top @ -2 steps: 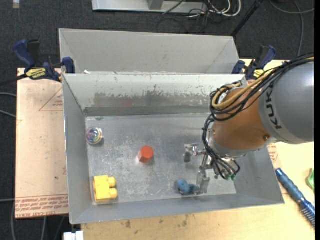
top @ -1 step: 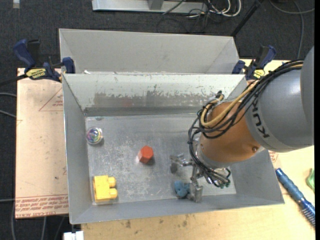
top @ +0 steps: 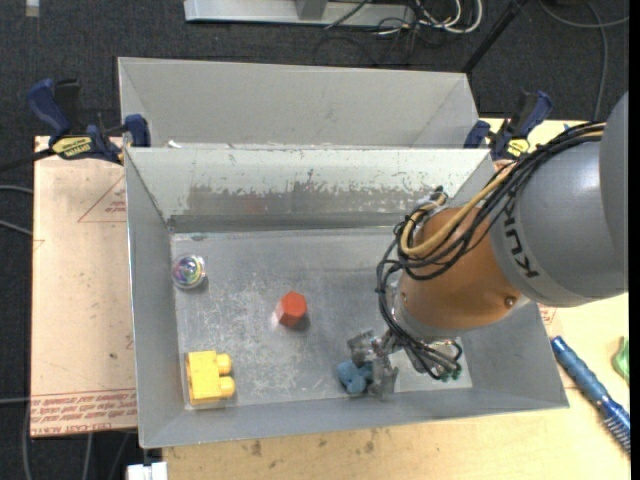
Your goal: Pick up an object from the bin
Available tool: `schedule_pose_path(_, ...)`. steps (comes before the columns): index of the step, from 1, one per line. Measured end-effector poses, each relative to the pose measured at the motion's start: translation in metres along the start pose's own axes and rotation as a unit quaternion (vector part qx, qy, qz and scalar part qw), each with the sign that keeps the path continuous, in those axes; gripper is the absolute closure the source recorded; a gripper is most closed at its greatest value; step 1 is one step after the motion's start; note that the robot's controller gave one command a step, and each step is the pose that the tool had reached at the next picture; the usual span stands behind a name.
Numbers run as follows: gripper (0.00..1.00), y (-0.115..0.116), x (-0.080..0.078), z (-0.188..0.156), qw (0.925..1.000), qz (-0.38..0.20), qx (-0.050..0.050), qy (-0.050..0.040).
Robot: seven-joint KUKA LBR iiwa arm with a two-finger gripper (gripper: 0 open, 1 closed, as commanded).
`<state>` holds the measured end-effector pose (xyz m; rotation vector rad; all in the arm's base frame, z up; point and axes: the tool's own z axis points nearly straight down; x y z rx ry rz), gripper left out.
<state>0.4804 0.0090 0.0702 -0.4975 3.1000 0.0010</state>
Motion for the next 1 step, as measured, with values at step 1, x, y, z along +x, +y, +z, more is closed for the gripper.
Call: schedule_pose_path(1, 1.00, -0.0153, -0.0237, -0.1454, 1.0000, -0.006, 0.002, -0.0041)
